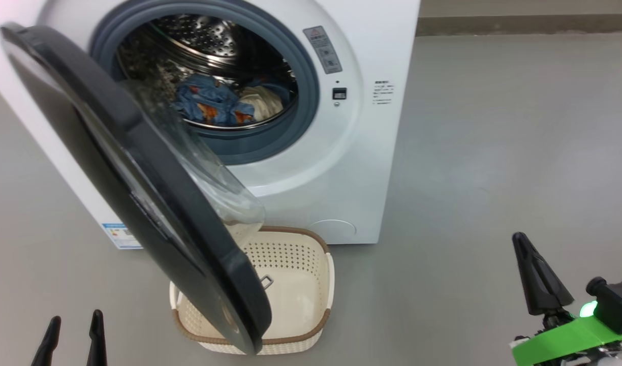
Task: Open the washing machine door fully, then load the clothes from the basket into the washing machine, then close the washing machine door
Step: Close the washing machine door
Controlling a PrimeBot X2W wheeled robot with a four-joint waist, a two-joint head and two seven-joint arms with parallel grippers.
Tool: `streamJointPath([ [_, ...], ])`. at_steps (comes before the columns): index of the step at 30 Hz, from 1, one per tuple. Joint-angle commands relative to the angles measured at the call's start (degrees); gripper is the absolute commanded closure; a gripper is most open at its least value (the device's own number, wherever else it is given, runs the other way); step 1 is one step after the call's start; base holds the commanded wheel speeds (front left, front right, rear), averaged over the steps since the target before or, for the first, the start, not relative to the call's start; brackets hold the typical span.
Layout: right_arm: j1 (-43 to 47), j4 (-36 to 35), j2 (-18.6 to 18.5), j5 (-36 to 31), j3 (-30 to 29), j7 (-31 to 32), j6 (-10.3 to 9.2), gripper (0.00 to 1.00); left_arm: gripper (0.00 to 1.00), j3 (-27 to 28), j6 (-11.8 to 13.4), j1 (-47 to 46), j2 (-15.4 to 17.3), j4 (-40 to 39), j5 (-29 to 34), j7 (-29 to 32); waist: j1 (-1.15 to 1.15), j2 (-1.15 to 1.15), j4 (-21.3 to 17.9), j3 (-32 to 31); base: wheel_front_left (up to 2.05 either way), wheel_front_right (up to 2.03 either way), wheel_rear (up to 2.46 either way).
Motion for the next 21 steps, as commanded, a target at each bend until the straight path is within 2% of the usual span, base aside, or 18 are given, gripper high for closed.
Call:
streamJointPath([
  [1,-2.73,-2.08,-0.7,0.57,1.83,-0.29,0.32,1.0,0.0,2.3,0.02,-0.9,0.58,-1.68,0.51,-0.38,0.0,0.0,2.01,-0.5,0.0,0.0,0.0],
  [12,-9.05,-8.31,0.63,0.89,8.66,-0.29,0.32,1.0,0.0,2.14,0.02,-0.49,-0.89,-2.29,0.72,-0.38,0.0,0.0,8.91,-1.37,0.0,0.0,0.0],
  [21,-14.1,-14.64,2.18,2.01,19.71,-0.29,0.32,1.0,0.0,0.6,0.02,-1.05,-0.82,-1.75,0.29,-0.38,0.0,0.0,13.86,-2.19,0.0,0.0,0.0],
])
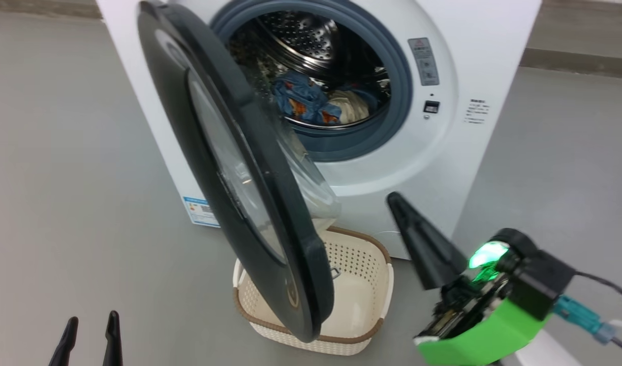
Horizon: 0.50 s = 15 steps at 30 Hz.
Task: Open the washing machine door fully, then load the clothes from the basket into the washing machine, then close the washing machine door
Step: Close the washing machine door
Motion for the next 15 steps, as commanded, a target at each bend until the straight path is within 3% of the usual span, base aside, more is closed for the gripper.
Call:
streamJointPath([
  [1,-1.76,-1.74,0.39,1.22,1.66,-0.28,0.32,1.0,0.0,1.96,0.02,-1.36,1.14,-1.08,0.21,-0.37,0.0,0.0,1.63,-0.59,0.0,0.0,0.0],
  [7,-2.96,-1.54,1.69,2.77,10.52,-0.28,0.32,1.0,0.0,1.35,0.02,-1.56,1.05,-0.71,0.05,-0.37,0.0,0.0,3.2,-0.7,0.0,0.0,0.0],
  [15,-3.76,4.67,3.09,5.27,19.51,-0.28,0.32,1.0,0.0,1.04,0.02,-2.27,0.76,-0.54,-0.16,-0.37,0.0,0.0,4.25,-0.47,0.0,0.0,0.0],
])
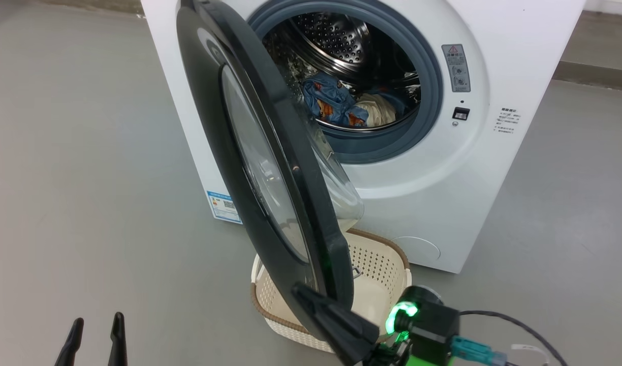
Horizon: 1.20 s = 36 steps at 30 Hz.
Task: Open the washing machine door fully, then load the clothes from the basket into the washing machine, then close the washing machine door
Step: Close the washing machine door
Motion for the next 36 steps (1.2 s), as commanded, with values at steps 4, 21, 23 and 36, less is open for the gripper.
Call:
streamJointPath([
  [4,-2.68,3.1,1.61,3.01,3.58,-0.29,0.31,1.0,0.0,1.69,0.02,-2.28,0.56,-0.96,-0.2,-0.37,0.0,0.0,0.44,0.26,0.0,0.0,0.0],
  [21,-2.88,11.8,3.56,3.79,-2.06,-0.29,0.31,1.0,0.0,1.24,0.02,-3.49,0.07,-0.85,-0.74,-0.37,0.0,0.0,1.17,2.33,0.0,0.0,0.0],
  [23,-3.08,12.17,3.79,3.56,-2.96,-0.29,0.31,1.0,0.0,1.24,0.02,-3.71,0.02,-0.92,-0.76,-0.37,0.0,0.0,1.05,2.76,0.0,0.0,0.0],
  [36,-6.35,14.26,2.71,1.92,-10.75,-0.29,0.31,1.0,0.0,-0.07,0.02,-6.38,-1.4,-1.93,-1.0,-0.37,0.0,0.0,-0.41,7.19,0.0,0.0,0.0],
])
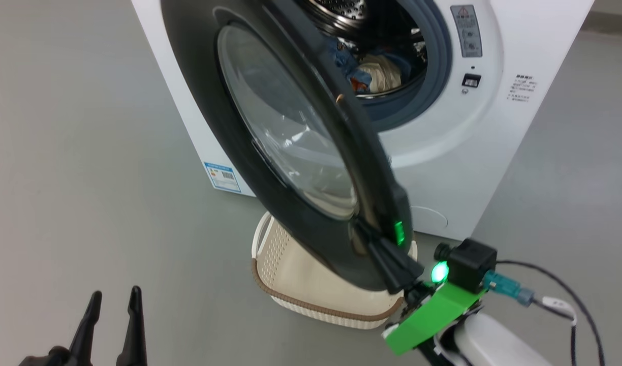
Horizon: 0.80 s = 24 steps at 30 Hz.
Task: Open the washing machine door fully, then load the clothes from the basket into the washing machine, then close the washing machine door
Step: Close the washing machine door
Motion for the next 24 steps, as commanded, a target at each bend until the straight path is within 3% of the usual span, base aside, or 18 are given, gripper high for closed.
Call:
streamJointPath([
  [1,-2.36,-0.79,-0.23,-0.49,-0.2,-0.31,-0.02,1.0,0.0,1.73,0.02,-2.66,0.72,-1.79,-0.47,-0.37,0.0,0.0,-0.38,1.41,0.0,0.0,0.0],
  [24,-17.04,4.06,-5.01,-2.23,-14.12,-0.31,-0.02,1.0,0.0,-1.43,0.02,-9.44,-2.8,-4.58,-1.08,-0.37,0.0,0.0,1.88,11.91,0.0,0.0,0.0],
])
